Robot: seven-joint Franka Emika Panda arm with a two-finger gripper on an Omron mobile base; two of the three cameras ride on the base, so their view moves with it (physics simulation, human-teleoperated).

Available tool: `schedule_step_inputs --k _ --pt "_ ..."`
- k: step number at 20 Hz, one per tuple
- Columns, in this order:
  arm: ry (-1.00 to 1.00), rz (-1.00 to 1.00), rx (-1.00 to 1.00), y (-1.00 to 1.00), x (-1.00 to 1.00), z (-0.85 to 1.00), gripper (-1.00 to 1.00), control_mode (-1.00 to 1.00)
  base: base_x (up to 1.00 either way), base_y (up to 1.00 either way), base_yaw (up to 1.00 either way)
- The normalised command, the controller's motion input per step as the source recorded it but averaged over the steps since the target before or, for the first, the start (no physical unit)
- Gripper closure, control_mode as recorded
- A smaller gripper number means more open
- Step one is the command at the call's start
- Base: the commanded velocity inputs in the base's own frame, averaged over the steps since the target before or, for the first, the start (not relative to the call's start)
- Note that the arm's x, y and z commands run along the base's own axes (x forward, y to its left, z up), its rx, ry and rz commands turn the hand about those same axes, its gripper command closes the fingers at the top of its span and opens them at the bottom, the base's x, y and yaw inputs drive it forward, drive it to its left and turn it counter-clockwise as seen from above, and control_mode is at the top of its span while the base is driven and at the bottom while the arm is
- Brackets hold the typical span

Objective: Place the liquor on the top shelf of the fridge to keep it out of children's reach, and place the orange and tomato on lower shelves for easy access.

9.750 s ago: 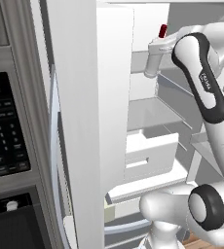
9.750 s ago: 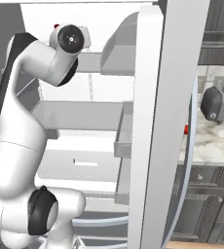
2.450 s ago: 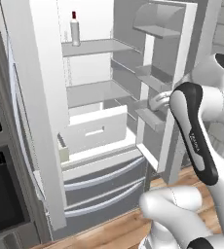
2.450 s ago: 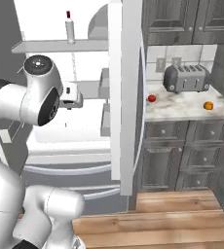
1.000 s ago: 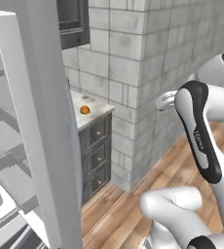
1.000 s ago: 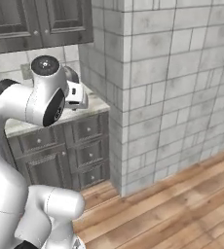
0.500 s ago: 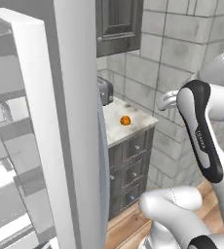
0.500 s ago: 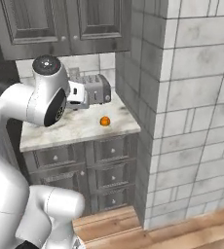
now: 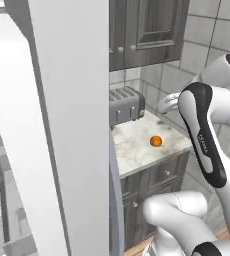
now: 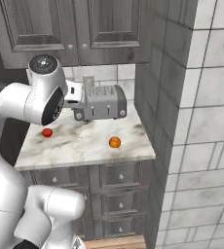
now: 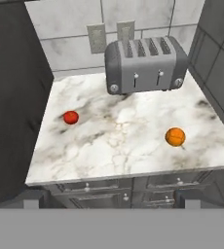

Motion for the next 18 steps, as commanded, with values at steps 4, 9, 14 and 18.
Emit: schedule_step_inputs --k 4,9,14,18 --pt "0.00 0.00 0.00 0.00 0.00 0.00 -1.00 1.00 0.59 -0.51 0.24" --pt "0.00 0.00 0.00 0.00 0.00 0.00 -1.00 1.00 0.49 -0.32 0.22" --pt "0.00 0.02 -0.02 0.00 0.15 -0.31 -1.00 -1.00 0.23 0.00 0.07" --pt "0.00 0.00 -0.01 -0.03 0.31 -0.71 -1.00 -1.00 0.00 0.00 0.00"
